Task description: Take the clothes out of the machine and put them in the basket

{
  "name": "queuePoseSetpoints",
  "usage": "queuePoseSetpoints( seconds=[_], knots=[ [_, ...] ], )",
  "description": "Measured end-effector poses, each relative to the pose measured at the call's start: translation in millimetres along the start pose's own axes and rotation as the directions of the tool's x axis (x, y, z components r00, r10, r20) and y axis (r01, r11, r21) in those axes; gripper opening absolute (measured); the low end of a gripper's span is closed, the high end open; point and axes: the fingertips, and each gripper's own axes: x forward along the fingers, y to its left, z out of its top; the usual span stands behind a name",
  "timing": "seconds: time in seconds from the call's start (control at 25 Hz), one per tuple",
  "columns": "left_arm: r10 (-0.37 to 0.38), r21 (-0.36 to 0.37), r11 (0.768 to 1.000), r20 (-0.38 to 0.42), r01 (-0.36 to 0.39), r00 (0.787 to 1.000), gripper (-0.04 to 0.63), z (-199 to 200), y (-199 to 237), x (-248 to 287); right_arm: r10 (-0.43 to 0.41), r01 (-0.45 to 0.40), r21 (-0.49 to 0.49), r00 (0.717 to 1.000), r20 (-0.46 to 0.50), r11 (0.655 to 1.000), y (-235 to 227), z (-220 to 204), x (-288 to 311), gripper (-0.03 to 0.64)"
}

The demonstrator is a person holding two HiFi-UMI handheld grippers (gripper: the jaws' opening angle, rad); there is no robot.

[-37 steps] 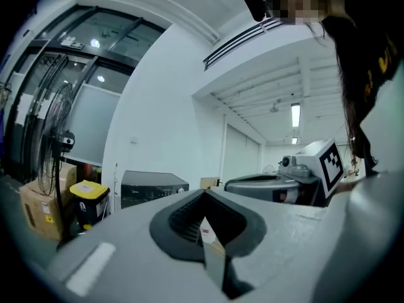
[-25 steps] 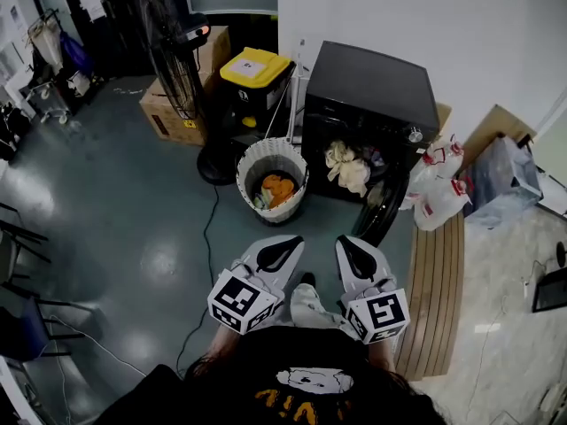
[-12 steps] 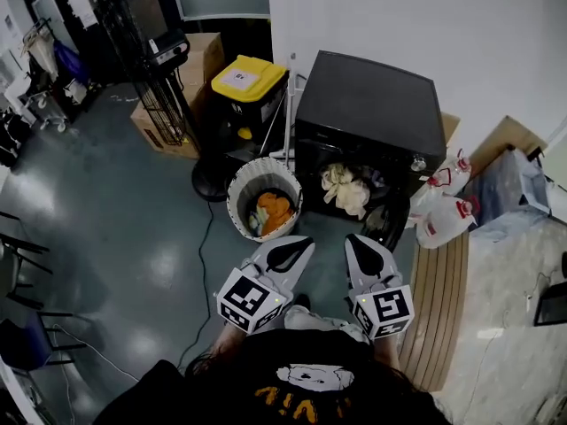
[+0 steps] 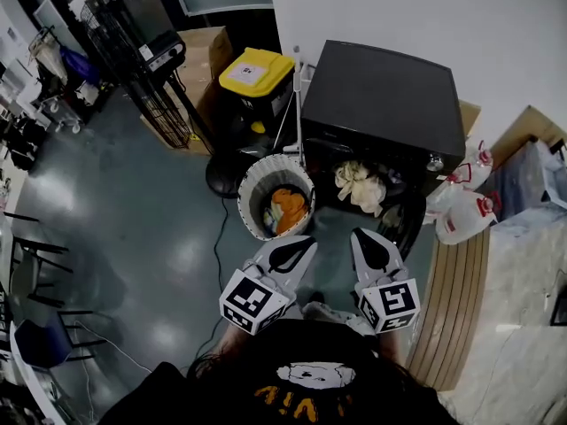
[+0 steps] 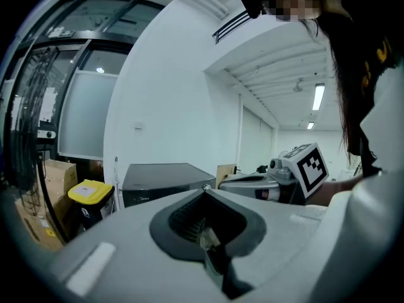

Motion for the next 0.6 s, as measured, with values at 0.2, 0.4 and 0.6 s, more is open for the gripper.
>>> queuePoseSetpoints(
  seconds=[0.2, 0.4, 0.6],
  knots=[
    [-0.007, 0.005, 1.000, -0.030, 0.007, 1.000, 0.000, -2, 2, 10, 0.005, -0.005, 0.023, 1.000, -0.011, 1.000, -8, -6, 9, 0.026],
    [-0.028, 0.003, 1.000, -0.076, 0.029, 0.997, 0.000, -12, 13, 18, -0.016, 0.017, 0.048, 1.000, -0.023, 0.999, -13, -11, 19, 0.026],
    [-0.082, 0.018, 0.996, -0.075, 0.083, 0.994, 0.000, -10, 33, 28, -0.069, 0.072, 0.074, 0.997, -0.042, 0.995, -17, -18, 33, 0.027]
  ],
)
